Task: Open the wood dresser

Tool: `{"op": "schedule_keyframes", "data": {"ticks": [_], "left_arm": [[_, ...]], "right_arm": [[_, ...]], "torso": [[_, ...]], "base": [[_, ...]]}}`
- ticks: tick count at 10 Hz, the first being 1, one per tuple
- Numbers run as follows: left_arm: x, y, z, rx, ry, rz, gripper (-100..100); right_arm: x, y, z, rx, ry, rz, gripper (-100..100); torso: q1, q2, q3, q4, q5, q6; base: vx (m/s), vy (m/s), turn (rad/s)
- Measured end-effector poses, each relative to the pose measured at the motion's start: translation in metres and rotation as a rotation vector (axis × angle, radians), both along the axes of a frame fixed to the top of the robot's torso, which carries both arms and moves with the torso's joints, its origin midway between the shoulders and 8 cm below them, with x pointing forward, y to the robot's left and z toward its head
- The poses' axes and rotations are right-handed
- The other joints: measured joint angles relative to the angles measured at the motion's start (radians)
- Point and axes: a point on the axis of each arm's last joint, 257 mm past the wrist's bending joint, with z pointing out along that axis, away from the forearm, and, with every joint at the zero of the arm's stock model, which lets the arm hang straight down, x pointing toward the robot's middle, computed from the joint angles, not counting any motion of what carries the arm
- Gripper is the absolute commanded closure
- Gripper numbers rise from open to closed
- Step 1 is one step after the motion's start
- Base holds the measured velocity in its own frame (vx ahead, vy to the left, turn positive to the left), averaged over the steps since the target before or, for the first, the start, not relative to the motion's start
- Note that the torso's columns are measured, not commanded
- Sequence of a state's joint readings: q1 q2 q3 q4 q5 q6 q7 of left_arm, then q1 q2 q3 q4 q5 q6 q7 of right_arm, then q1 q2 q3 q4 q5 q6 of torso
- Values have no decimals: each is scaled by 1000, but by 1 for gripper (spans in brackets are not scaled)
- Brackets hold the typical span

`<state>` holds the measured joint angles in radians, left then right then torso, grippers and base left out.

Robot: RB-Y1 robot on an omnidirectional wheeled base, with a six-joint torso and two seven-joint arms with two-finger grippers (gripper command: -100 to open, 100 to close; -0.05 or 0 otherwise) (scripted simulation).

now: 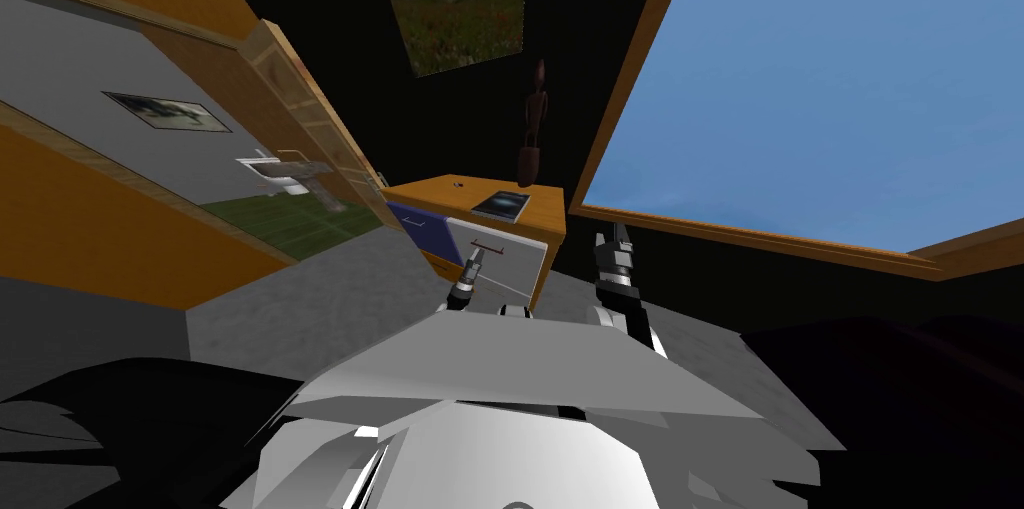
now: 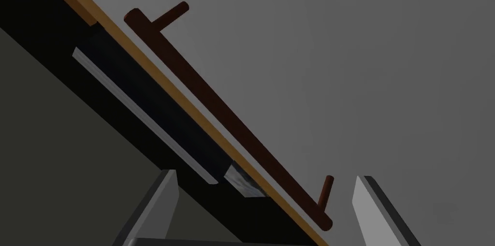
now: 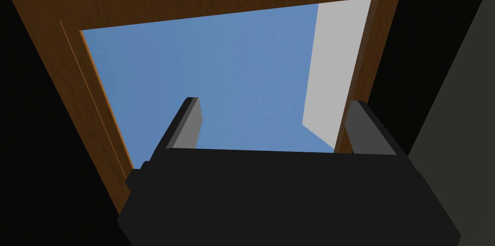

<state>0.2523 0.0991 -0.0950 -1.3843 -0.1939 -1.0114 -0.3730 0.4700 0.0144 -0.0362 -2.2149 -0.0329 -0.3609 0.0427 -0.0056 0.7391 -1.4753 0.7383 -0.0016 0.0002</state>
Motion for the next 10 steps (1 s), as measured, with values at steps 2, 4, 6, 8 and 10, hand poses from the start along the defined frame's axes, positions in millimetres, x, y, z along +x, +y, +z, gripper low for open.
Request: {"op": "schedule_keyframes", "data": {"ticks": [2, 4, 6, 8, 10], "left_arm": [[11, 2, 8, 0, 1, 0, -100], [17, 2, 12, -1, 3, 0, 100], [8, 4, 2, -5, 10, 3, 100], [1, 1, 2, -10, 0, -2, 100], [6, 1, 7, -7, 3, -8, 100]], "right_arm": [[0, 0, 0, 0, 0, 0, 0], [0, 0, 0, 0, 0, 0, 0], [0, 0, 0, 0, 0, 0, 0], [0, 0, 0, 0, 0, 0, 0], [0, 0, 0, 0, 0, 0, 0]], "torso": [[2, 0, 0, 0, 1, 0], [7, -1, -1, 0, 2, 0], [4, 1, 1, 1, 1, 1], [2, -1, 0, -1, 0, 0], [5, 8, 5, 3, 1, -2]], "base": [[-1, -32, 0], [0, -3, -1], [3, 31, 2], [-70, 20, 12], [-180, 27, 25]]}}
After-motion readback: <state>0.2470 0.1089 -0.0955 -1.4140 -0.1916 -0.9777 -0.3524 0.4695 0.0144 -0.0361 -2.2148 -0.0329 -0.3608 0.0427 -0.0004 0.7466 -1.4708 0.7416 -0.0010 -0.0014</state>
